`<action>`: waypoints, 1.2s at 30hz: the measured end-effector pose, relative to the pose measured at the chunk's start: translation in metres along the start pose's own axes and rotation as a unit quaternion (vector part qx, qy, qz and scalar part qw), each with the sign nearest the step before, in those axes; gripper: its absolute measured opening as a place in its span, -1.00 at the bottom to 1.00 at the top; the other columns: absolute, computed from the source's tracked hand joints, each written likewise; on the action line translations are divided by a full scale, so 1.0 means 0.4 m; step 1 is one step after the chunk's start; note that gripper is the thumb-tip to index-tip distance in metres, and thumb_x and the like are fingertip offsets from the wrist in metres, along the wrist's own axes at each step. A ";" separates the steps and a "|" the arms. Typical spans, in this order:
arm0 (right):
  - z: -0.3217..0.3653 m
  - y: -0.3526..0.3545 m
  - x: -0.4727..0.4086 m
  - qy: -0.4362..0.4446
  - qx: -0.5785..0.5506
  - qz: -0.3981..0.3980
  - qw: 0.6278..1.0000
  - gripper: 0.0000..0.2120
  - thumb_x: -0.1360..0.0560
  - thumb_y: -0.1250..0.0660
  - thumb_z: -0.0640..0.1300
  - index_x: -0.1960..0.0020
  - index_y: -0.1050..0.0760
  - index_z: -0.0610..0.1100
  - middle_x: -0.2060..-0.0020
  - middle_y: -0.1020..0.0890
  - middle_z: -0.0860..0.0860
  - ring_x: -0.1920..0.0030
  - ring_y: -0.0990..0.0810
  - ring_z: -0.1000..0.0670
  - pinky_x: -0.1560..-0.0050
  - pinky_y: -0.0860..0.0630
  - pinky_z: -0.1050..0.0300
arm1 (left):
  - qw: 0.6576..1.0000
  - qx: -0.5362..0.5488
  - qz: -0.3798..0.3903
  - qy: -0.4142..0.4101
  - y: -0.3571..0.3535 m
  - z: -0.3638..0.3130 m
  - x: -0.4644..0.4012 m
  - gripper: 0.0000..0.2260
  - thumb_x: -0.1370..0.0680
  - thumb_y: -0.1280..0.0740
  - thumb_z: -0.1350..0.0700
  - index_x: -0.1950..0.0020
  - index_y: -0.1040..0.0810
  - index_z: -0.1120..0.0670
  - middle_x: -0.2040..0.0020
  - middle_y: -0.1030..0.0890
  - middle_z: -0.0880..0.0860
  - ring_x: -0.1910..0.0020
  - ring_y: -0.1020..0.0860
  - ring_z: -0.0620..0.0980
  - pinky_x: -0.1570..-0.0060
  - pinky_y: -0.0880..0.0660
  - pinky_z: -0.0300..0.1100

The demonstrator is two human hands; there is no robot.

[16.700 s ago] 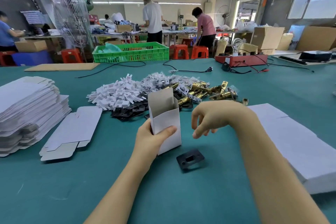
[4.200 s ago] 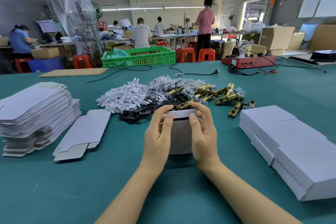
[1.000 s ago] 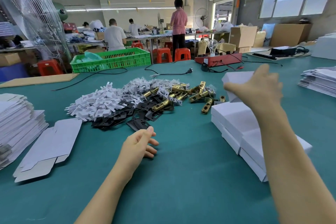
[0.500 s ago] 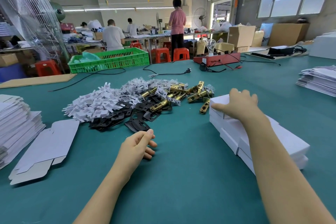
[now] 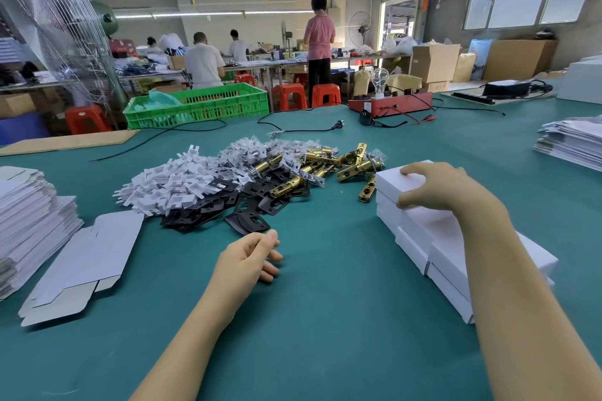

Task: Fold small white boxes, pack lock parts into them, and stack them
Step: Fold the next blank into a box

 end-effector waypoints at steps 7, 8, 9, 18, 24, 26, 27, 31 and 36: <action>-0.021 -0.006 -0.017 0.004 0.010 0.014 1.000 -0.36 -0.48 -0.36 0.04 -0.50 -0.20 0.16 -0.47 -0.24 -0.12 -0.44 -0.10 -0.23 -0.28 -0.27 -0.08 | 1.000 0.000 0.003 0.001 -0.001 0.001 0.000 -0.73 -0.62 -0.25 -0.06 0.07 -0.63 0.09 0.26 -0.66 -0.02 0.34 -0.61 -0.08 0.29 -0.52 -0.24; -0.025 -0.006 -0.021 0.002 0.015 0.018 1.000 -0.35 -0.48 -0.36 0.06 -0.50 -0.18 0.18 -0.49 -0.21 -0.10 -0.45 -0.09 -0.23 -0.29 -0.27 -0.11 | 1.000 0.000 0.004 0.001 -0.002 0.001 0.000 -0.73 -0.62 -0.26 -0.06 0.07 -0.63 0.09 0.27 -0.66 -0.02 0.34 -0.61 -0.08 0.30 -0.52 -0.25; -0.029 -0.006 -0.024 0.002 0.020 0.021 1.000 -0.35 -0.49 -0.35 0.08 -0.50 -0.17 0.19 -0.50 -0.19 -0.09 -0.46 -0.07 -0.23 -0.30 -0.27 -0.12 | 1.000 -0.001 0.004 0.001 -0.002 0.001 0.001 -0.73 -0.62 -0.26 -0.06 0.07 -0.63 0.09 0.27 -0.66 -0.02 0.34 -0.61 -0.08 0.30 -0.52 -0.26; -0.052 -0.016 -0.033 -0.001 0.074 0.051 0.996 -0.08 -0.35 -0.50 0.14 -0.51 0.02 0.30 -0.56 0.02 0.00 -0.53 0.14 -0.21 -0.38 -0.18 -0.29 | 1.000 -0.001 0.004 0.001 -0.001 -0.004 0.006 -0.73 -0.62 -0.26 -0.07 0.07 -0.63 0.08 0.26 -0.66 -0.02 0.33 -0.61 -0.08 0.32 -0.52 -0.29; -0.050 -0.024 -0.035 -0.012 0.079 0.065 0.995 -0.04 -0.34 -0.51 0.09 -0.51 0.06 0.30 -0.56 0.07 0.00 -0.53 0.21 -0.23 -0.39 -0.15 -0.32 | 1.000 0.002 0.004 0.006 0.000 -0.007 0.008 -0.72 -0.62 -0.26 -0.07 0.07 -0.62 0.10 0.28 -0.65 -0.04 0.35 -0.60 -0.09 0.32 -0.53 -0.29; -0.038 -0.020 -0.032 -0.018 0.073 0.060 0.995 -0.10 -0.37 -0.49 0.12 -0.52 -0.01 0.23 -0.55 -0.01 -0.06 -0.52 0.13 -0.25 -0.41 -0.11 -0.29 | 1.000 0.003 0.005 0.006 0.000 -0.009 0.009 -0.72 -0.61 -0.26 -0.07 0.08 -0.62 0.10 0.27 -0.66 -0.03 0.34 -0.61 -0.08 0.32 -0.53 -0.29; -0.026 -0.015 -0.030 -0.017 0.075 0.045 0.996 -0.18 -0.40 -0.46 0.14 -0.52 -0.09 0.14 -0.52 -0.11 -0.11 -0.51 0.03 -0.26 -0.42 -0.10 -0.25 | 1.000 0.004 0.006 0.007 0.001 -0.010 0.010 -0.72 -0.62 -0.26 -0.07 0.08 -0.62 0.10 0.26 -0.66 -0.03 0.34 -0.61 -0.08 0.32 -0.53 -0.29; 0.063 -0.005 -0.019 0.051 -0.002 -0.138 0.989 -0.55 -0.49 -0.36 0.05 -0.25 -0.44 -0.20 -0.14 -0.51 -0.23 -0.20 -0.40 -0.22 -0.12 -0.34 -0.03 | 0.999 0.033 0.005 0.014 0.006 -0.016 0.011 -0.72 -0.62 -0.26 -0.07 0.06 -0.62 0.11 0.27 -0.66 -0.03 0.34 -0.62 -0.04 0.33 -0.54 -0.24; 0.207 -0.134 0.013 0.198 -0.188 -0.106 0.956 -0.86 -0.46 -0.28 -0.22 0.08 -0.58 -0.06 0.21 -0.61 0.01 0.21 -0.53 -0.01 0.26 -0.42 0.17 | 0.991 0.120 -0.034 0.038 0.035 -0.031 0.007 -0.81 -0.64 -0.27 0.09 0.07 -0.61 0.13 0.27 -0.66 0.04 0.37 -0.63 0.00 0.39 -0.56 -0.20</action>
Point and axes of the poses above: each hand's wrist, its own x-axis away from the middle knuckle, its own y-axis out of the back of the hand, z = x × y, the point moved 2 cm from there along -x, towards the middle knuckle
